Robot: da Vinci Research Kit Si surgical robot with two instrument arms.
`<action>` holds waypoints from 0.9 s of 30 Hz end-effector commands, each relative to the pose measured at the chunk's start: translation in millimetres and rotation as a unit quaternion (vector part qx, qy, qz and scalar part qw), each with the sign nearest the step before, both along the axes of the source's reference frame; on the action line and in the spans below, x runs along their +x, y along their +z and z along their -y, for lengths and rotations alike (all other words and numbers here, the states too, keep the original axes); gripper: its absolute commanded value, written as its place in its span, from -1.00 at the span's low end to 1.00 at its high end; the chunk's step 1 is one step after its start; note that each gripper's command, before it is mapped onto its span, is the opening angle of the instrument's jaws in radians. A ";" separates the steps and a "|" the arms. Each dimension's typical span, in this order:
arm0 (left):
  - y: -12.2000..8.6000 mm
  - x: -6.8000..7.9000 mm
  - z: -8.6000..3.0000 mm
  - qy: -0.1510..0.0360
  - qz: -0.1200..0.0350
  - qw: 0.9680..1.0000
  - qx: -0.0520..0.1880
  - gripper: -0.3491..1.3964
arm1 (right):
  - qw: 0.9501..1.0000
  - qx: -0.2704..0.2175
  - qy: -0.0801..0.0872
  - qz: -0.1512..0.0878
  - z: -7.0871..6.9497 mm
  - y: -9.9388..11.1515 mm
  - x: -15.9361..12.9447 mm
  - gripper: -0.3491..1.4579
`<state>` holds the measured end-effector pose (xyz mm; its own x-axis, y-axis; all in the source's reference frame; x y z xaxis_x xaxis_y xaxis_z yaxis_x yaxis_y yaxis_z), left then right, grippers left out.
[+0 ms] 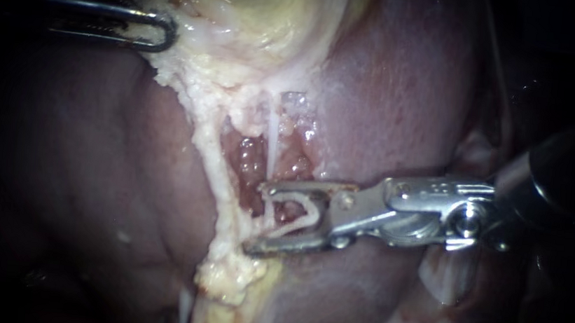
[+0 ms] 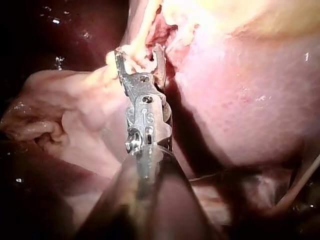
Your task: Clipping first clip left tube
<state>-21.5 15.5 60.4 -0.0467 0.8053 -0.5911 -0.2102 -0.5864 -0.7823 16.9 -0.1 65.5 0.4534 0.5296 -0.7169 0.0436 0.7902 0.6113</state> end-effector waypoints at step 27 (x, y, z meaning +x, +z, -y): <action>0.1 -0.3 0.0 0.000 0.000 1.000 0.000 -1.00 | 0.990 0.107 -0.009 -0.094 1.9 1.4 7.5 -0.11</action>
<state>-21.8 15.6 60.6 -0.0461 0.8046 -0.5920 -0.2105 -0.5872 -0.7816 24.8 -2.2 66.7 0.3275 0.6774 -0.6586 0.1902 0.6356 0.7483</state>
